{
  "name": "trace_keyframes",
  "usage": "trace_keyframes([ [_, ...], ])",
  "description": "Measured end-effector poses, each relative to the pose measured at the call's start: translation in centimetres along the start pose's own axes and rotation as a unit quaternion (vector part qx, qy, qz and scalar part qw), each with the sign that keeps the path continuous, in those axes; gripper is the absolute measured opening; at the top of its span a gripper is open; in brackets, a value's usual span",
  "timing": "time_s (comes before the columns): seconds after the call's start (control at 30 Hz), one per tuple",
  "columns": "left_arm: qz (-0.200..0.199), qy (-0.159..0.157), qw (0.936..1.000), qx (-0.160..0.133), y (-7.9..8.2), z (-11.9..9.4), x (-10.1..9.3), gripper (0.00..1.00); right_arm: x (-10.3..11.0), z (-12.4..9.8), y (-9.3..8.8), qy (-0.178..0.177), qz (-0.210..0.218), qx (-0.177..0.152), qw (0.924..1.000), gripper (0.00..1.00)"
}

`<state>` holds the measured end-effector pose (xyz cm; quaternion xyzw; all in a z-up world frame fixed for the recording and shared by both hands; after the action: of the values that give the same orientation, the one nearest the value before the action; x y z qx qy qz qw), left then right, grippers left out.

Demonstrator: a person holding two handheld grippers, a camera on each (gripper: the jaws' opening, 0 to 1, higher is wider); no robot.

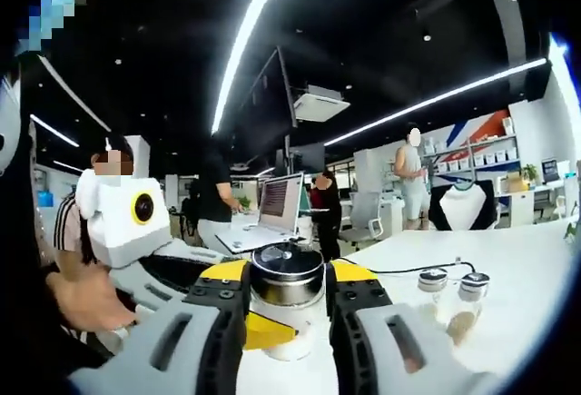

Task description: Rotate the seasoning bottle until the label or dispensing opening points toward the visible target arrow and the bottle remains upright within the marked orientation range

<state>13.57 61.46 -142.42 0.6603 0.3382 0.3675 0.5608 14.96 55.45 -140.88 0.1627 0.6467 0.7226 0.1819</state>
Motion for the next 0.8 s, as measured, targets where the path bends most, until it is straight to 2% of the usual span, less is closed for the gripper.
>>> trace_keyframes([
  [0.1,0.014,0.01,0.9998,0.009,-0.2,-0.1,0.1,0.33,0.0,0.5,0.0,0.0,0.015,0.001,0.9999,0.29],
  [0.3,0.035,0.023,0.999,0.013,-0.6,-0.6,0.6,0.33,0.1,0.9,-0.2,0.013,0.006,0.016,0.9998,0.29],
  [0.37,0.031,0.009,0.9993,0.017,-1.0,-0.7,0.8,0.33,0.0,0.8,-0.5,0.035,0.004,0.023,0.9991,0.28],
  [0.5,0.001,-0.043,0.9989,0.019,-1.4,-0.7,0.4,0.33,-0.1,0.2,-0.8,0.079,-0.022,0.036,0.996,0.28],
  [0.57,0.0,-0.066,0.9975,0.025,-1.6,-0.7,0.2,0.33,0.0,-0.1,-1.0,0.109,-0.042,0.044,0.9923,0.28],
  [0.63,-0.007,-0.083,0.9962,0.025,-1.7,-0.6,0.0,0.33,0.0,-0.3,-1.1,0.124,-0.046,0.045,0.9902,0.28],
  [0.7,-0.01,-0.108,0.9934,0.037,-2.0,-0.4,-0.3,0.33,0.1,-0.8,-1.4,0.157,-0.071,0.056,0.9834,0.28],
  [0.77,-0.002,-0.105,0.9935,0.046,-2.3,-0.1,-0.5,0.33,0.0,-0.9,-1.8,0.162,-0.083,0.066,0.9812,0.28],
  [0.8,0.001,-0.092,0.9946,0.048,-2.4,0.1,-0.5,0.32,0.0,-0.8,-1.8,0.157,-0.079,0.067,0.9821,0.28],
])
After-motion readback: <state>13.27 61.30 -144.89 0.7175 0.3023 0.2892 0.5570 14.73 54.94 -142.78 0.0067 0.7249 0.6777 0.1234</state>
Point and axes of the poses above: the point that each gripper's makers call its tool centre point, and the gripper's own axes: z roughly forward along the fingers, x roughly to its left, y roughly out of its top, the point moved 5 cm from there along -z, roughly backward along the fingers, and after that the axes turned 6 degrees about -z, right-handed, at the moved point
